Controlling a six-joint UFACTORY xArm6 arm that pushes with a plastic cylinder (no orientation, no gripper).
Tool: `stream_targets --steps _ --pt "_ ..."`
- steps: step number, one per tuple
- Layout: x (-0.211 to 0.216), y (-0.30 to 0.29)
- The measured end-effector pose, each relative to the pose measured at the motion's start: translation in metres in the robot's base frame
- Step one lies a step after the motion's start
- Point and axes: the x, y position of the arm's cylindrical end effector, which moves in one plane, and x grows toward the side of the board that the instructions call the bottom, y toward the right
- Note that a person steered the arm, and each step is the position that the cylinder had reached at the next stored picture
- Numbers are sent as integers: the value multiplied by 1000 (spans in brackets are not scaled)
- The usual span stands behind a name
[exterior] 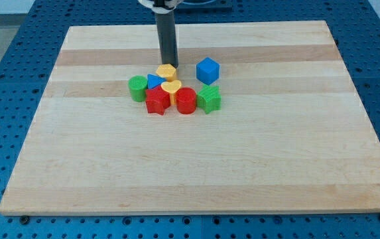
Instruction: Slightly move the blue cube towards down
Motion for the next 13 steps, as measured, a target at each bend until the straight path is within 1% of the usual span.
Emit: stream_targets --steps 1,2,3,4,5,6,7,9,10,11,12,13 --pt "0 35" --pt "-4 35" --pt "-26 37" --pt "-24 81" --pt "-12 88" --pt "12 84" --pt "21 81" --pt "22 86" --pt "23 156" --pt "63 199" --pt "101 179" --pt "101 140"
